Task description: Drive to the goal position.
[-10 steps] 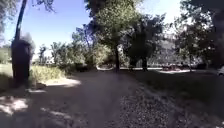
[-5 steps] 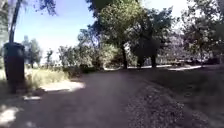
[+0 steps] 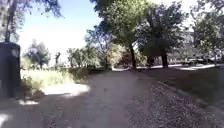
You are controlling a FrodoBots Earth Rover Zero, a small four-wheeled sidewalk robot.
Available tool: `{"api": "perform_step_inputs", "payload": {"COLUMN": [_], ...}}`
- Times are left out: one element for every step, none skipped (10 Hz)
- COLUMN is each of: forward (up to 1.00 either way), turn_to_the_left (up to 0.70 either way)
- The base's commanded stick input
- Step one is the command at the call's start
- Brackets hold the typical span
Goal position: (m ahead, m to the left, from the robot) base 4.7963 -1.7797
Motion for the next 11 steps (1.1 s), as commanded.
{"api": "perform_step_inputs", "payload": {"forward": [0.85, 0.85, 0.85, 0.85, 0.85, 0.85, 0.85, 0.85, 0.85, 0.85, 0.85], "turn_to_the_left": [0.00, 0.00, 0.00, 0.00, 0.00, 0.00, 0.00, 0.00, 0.00, 0.00, 0.00]}}
